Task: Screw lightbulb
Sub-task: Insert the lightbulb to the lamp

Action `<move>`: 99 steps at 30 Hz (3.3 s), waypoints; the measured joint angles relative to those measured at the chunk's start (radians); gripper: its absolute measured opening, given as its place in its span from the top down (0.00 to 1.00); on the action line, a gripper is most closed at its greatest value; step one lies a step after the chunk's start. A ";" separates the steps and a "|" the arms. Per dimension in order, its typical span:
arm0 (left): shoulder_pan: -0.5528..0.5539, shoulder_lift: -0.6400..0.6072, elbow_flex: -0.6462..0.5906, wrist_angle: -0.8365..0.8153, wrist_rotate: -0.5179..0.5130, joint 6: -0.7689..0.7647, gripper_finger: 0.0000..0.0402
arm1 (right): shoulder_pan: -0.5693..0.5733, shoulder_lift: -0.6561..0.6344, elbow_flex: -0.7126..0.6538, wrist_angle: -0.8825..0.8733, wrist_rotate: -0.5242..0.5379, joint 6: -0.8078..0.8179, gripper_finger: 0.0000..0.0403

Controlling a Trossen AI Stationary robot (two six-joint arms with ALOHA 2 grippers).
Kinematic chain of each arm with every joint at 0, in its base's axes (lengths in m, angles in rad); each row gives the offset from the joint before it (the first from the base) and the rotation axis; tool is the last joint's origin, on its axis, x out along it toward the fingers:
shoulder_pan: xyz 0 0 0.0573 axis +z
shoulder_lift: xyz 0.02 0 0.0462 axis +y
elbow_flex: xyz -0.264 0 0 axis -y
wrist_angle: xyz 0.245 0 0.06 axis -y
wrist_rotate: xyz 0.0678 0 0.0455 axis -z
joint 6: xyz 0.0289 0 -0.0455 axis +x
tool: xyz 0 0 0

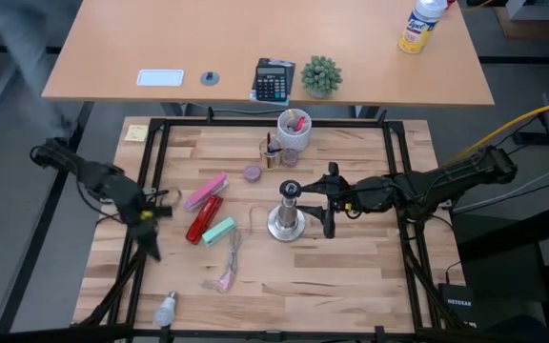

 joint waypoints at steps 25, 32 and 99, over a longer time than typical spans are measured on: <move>-0.413 0.565 0.063 0.466 -0.084 -0.446 1.00 | 0.000 0.001 -0.001 -0.093 -0.104 -0.001 0.44; -0.468 0.694 0.112 0.466 -0.190 -0.446 1.00 | 0.000 0.001 -0.001 -0.137 -0.104 -0.001 0.44; -0.333 0.782 0.157 -0.342 -0.508 -0.189 1.00 | 0.000 0.001 -0.001 -0.139 -0.095 -0.005 0.44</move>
